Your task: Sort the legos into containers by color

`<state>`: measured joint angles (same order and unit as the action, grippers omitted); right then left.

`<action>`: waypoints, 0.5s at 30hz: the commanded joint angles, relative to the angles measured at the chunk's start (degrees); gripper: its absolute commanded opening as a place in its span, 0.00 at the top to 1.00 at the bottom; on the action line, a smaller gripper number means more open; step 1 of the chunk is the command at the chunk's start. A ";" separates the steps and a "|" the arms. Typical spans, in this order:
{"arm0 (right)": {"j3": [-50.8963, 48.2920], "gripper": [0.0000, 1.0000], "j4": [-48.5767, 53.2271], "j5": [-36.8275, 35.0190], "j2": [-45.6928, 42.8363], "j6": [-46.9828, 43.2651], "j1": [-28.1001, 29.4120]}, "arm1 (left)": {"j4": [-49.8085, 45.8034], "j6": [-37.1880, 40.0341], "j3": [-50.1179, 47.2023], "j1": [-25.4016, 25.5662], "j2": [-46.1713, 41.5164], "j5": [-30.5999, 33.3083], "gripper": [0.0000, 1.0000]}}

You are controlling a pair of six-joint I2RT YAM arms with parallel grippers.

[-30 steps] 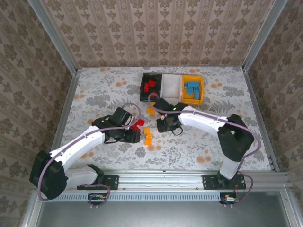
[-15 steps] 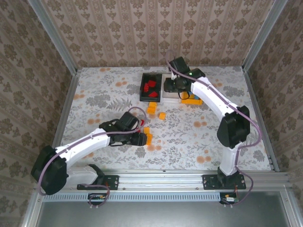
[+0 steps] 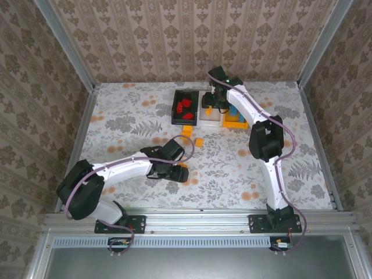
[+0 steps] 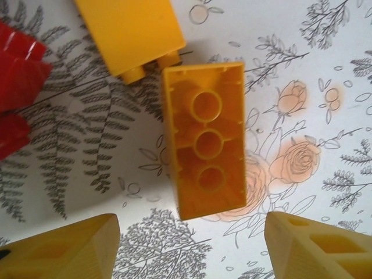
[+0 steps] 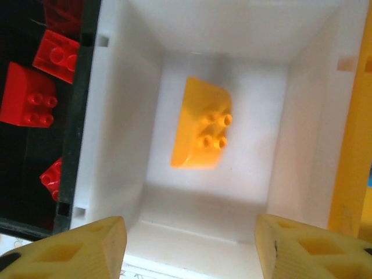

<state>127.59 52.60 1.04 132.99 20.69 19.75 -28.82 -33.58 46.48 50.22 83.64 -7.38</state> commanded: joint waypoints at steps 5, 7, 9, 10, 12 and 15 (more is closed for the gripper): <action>-1.31 0.32 2.43 3.57 -11.08 -0.22 0.25 | 0.17 -0.60 3.17 1.02 1.70 0.78 0.32; -8.96 0.31 -1.17 5.35 -17.50 0.63 0.29 | 0.25 -0.58 3.60 1.32 2.08 0.87 0.32; -17.80 0.31 -5.08 6.46 -24.04 1.82 0.29 | 0.40 -0.52 4.08 1.61 2.69 0.96 0.33; -22.23 0.31 -6.71 6.89 -27.34 2.44 0.29 | 0.43 -0.44 4.36 1.67 3.07 1.02 0.33; -30.59 0.30 -9.08 7.91 -32.88 3.27 0.31 | 0.04 0.06 5.28 1.70 4.19 1.27 0.33; -42.51 0.30 -11.64 8.95 -40.55 4.45 0.29 | -0.96 1.33 6.95 1.77 6.11 2.16 0.34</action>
<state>92.79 44.07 7.42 96.05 23.00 19.75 -28.45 -33.45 51.11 51.46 88.18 -6.79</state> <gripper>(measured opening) 0.699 0.662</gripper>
